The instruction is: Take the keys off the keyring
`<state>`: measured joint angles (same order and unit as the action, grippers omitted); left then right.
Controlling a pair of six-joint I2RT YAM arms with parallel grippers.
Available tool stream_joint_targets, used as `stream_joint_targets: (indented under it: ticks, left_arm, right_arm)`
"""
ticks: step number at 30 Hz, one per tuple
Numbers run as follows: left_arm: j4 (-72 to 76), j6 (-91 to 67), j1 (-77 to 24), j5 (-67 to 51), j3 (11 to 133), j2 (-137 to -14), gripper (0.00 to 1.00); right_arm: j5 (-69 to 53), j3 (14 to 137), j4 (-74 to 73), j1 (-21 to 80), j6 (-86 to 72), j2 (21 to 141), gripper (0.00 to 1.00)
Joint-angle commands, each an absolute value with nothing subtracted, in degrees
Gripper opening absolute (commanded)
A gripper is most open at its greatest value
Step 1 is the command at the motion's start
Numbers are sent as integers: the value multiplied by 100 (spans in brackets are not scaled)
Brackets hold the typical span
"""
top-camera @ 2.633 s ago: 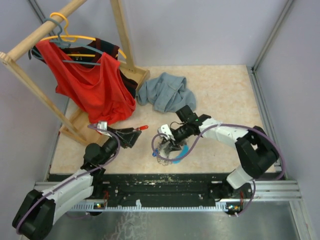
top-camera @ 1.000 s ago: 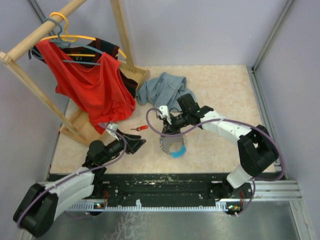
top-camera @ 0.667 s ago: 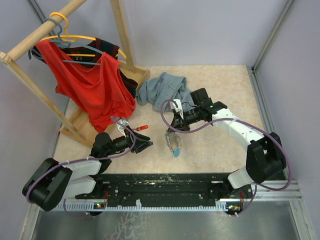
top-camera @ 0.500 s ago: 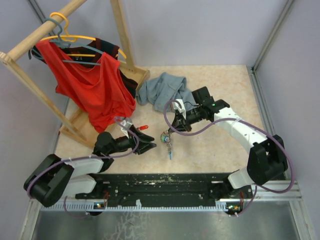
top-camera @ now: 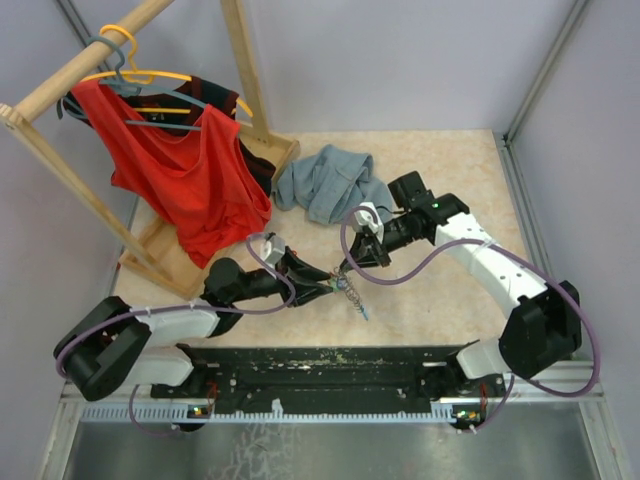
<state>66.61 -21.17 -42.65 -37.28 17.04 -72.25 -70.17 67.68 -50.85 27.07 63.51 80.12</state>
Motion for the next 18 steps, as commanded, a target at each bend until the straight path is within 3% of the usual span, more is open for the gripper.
stream_joint_targets:
  ticks: [1,18]
  left_arm:
    - [7213,-2414,-4350,-3814,1843,-7468,45]
    - [8212,-2532,-4670,-3851,1486,-7614,42]
  right_arm:
    - [-7544,7209,-5410,2663,6811,7660,0]
    - [-7761,7320,-5804,2646,7100,7723,0]
